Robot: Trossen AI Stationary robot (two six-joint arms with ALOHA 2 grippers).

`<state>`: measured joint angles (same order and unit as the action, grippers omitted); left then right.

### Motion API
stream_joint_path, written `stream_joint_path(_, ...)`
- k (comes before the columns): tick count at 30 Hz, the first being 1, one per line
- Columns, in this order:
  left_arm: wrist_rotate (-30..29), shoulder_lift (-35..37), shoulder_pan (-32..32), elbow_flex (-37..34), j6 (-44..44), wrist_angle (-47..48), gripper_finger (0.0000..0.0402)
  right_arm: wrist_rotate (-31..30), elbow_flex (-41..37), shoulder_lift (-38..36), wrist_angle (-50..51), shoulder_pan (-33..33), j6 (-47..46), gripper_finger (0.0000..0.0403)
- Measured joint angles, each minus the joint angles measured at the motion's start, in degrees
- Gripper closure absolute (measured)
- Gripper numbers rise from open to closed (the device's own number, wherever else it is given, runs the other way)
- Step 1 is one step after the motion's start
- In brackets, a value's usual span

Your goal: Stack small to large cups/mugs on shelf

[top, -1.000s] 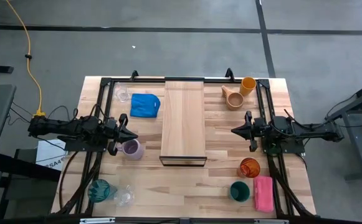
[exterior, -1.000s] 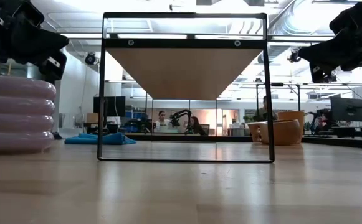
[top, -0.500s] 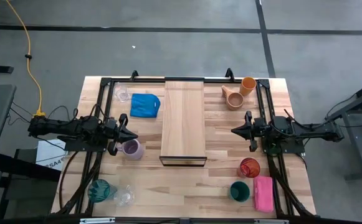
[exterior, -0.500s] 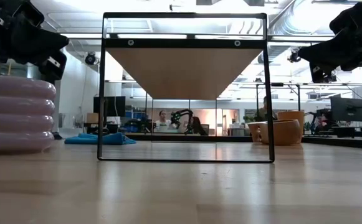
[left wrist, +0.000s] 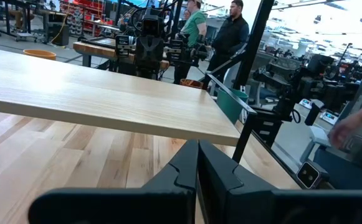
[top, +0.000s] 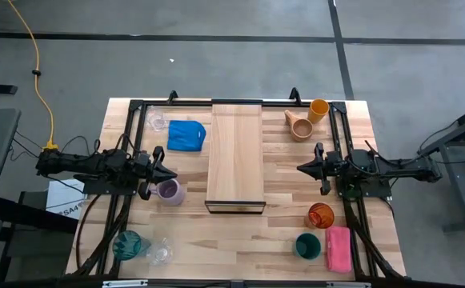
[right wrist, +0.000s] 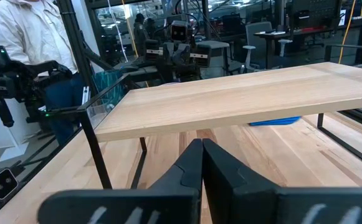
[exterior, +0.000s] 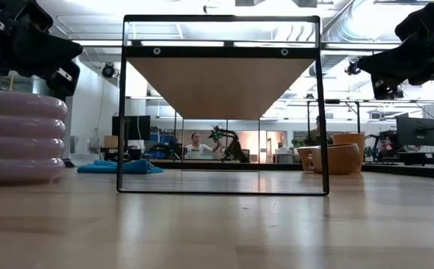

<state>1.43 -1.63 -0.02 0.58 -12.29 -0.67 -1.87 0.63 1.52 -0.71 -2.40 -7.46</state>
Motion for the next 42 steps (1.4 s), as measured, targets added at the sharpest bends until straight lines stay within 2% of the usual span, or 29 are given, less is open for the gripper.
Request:
stream_joint_path(17,-0.08,-0.02,-0.01,0.0,0.02,-0.02,0.0401,0.01,0.02,0.0,0.01,0.0,-0.01,0.0403)
stream_joint_path(19,-2.81,-0.02,-0.04,0.0,0.85,-0.71,0.0401,0.01,0.0,0.0,0.0,0.0,-0.01,0.0403)
stream_joint_path(21,-4.35,-0.02,0.0,-0.02,-0.59,-3.97,0.0401,0.01,0.0,0.02,0.0,-0.02,-0.01,0.0403)
stream_joint_path(27,-1.33,0.0,-0.04,-0.02,-10.38,-20.62,0.0401,0.01,0.02,0.0,0.01,0.0,-0.01,0.0403)
stream_joint_path(31,-7.16,0.03,0.0,0.0,-9.62,-32.13,0.0401,0.0,0.0,0.01,0.02,-0.01,-0.02,0.0403)
stream_joint_path(35,-7.99,0.0,0.0,0.0,-9.88,-38.38,0.0401,0.0,0.0,0.0,0.01,0.0,-0.02,0.0403)
stream_joint_path(37,-13.21,0.01,0.0,0.0,-9.31,-40.38,0.0401,0.0,0.01,0.01,0.02,0.0,-0.01,0.0403)
stream_joint_path(39,-18.4,0.0,0.04,0.73,-9.18,-40.93,0.0401,0.0,0.0,0.02,0.01,0.0,0.0,0.0403)
stream_joint_path(42,-20.27,-1.74,0.0,5.76,-7.98,-33.63,0.0397,0.01,0.01,0.01,0.0,-0.01,0.0,0.0403)
